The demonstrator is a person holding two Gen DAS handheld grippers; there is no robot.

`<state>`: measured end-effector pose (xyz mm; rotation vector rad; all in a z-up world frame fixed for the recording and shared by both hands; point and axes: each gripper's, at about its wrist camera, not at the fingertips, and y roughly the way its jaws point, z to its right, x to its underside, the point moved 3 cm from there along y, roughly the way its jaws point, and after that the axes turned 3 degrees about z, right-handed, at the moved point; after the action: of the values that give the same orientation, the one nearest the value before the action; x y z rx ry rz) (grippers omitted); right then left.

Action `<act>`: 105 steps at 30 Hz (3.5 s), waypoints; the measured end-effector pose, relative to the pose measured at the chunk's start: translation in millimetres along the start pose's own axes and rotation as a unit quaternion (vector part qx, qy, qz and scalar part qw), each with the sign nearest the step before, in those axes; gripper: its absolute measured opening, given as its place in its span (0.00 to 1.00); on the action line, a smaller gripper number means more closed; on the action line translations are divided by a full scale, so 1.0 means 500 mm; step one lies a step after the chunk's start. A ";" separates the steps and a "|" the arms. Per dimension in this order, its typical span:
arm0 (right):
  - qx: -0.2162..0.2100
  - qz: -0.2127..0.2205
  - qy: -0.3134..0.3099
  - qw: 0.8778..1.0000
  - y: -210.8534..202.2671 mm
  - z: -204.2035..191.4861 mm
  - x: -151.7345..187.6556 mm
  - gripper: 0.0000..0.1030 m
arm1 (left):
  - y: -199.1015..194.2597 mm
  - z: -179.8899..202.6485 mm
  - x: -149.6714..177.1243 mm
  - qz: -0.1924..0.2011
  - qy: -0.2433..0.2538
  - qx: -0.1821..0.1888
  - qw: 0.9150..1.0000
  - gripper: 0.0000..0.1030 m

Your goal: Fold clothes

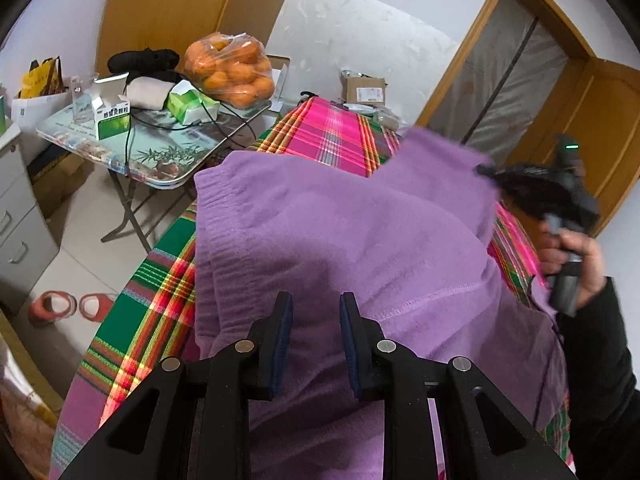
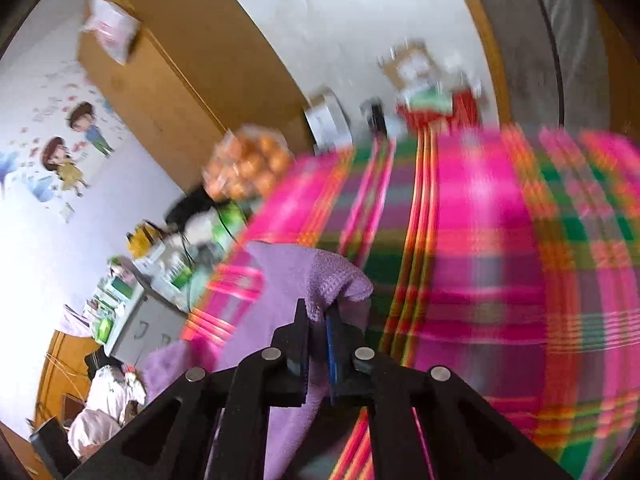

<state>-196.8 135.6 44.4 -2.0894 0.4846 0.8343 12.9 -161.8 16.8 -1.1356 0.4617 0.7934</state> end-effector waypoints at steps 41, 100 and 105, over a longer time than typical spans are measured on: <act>0.050 -0.074 0.102 0.991 -0.150 0.131 0.210 0.42 | -0.002 0.042 0.061 -0.012 0.008 0.011 1.000 0.24; -0.032 -0.167 -0.337 0.926 0.156 0.012 0.086 0.34 | 0.161 -0.179 -0.153 -0.050 -0.062 -0.057 0.995 0.47; -0.034 -0.173 -0.352 0.919 0.159 0.008 0.097 0.40 | 0.181 -0.176 -0.155 -0.064 -0.054 -0.051 0.995 0.47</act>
<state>-210.8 89.2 -35.3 -1.6948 -0.2971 1.3033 -100.8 -249.8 -18.8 -1.1972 0.2582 0.7695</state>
